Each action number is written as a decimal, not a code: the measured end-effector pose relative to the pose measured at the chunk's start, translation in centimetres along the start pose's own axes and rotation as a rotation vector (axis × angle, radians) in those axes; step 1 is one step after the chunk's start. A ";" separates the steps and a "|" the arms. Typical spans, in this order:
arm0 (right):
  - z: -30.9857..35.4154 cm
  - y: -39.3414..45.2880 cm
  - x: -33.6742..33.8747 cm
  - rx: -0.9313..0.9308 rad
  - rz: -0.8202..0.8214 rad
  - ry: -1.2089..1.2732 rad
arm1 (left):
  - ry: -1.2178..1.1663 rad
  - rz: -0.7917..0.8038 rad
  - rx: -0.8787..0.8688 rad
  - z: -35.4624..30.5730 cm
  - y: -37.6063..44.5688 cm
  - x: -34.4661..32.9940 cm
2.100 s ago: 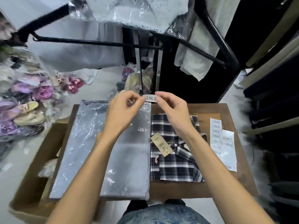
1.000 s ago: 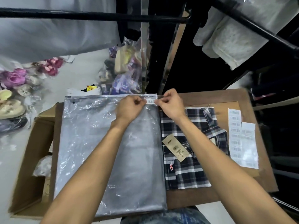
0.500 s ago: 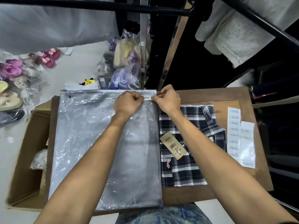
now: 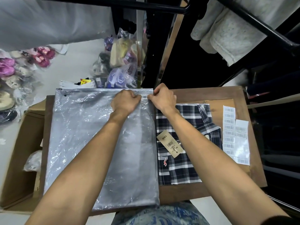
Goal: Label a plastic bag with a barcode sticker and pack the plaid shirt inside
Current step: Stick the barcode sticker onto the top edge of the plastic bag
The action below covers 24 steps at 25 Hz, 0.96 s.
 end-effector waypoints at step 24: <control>-1.3 -1.0 -0.4 0.204 -0.060 -0.175 | -0.061 -0.103 -0.185 2.2 -1.3 0.7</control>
Point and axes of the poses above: each hand's wrist, its own y-axis towards the middle knuckle, its own x-axis out of the back of the hand, z = x × y, the point moved 3 cm from there along y, towards the middle knuckle, and after that the axes turned 14 degrees about x, right-handed, at the moved point
